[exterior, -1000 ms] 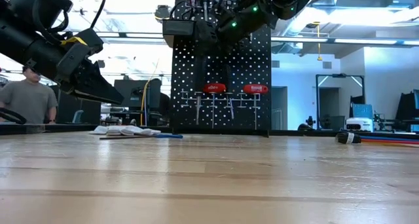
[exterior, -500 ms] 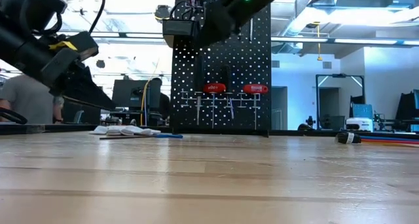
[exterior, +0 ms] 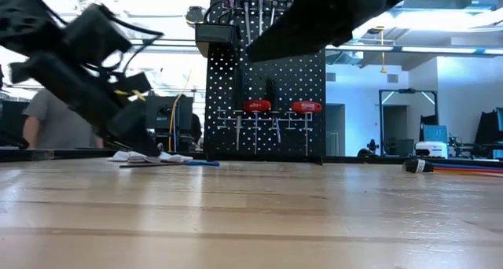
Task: Hang tools onto peg board
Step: Hang the blue pick tool on the peg board
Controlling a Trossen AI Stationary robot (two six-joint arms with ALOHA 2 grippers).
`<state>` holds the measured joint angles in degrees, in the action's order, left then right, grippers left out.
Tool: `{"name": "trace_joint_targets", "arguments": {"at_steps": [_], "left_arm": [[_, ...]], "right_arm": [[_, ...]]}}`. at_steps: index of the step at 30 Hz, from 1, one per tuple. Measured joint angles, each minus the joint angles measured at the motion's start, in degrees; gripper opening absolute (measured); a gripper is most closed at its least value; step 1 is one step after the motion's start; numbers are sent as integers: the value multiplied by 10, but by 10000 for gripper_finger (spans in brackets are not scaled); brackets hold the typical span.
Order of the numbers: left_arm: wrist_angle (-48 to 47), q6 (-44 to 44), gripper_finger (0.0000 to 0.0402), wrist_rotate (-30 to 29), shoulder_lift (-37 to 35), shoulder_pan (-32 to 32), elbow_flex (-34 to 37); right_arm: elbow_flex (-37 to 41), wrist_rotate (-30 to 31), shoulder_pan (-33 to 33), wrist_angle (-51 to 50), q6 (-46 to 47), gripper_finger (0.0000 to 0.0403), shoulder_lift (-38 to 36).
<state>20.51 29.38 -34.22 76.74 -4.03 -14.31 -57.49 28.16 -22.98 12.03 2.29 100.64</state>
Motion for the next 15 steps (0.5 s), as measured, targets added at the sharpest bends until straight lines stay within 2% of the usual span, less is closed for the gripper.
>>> {"name": "trace_joint_targets", "arguments": {"at_steps": [4,9,12,15], "left_arm": [[6,-35,143,18,73,24,-47],[14,-47,120,59,162,43,-95],[22,-47,87,68,198,45,-108],[22,-47,36,91,205,46,-109]], "right_arm": [[13,22,-1,44,-21,129,0],[13,21,13,37,-2,129,-1],[13,21,18,35,7,129,0],[13,21,18,33,7,129,0]]}}
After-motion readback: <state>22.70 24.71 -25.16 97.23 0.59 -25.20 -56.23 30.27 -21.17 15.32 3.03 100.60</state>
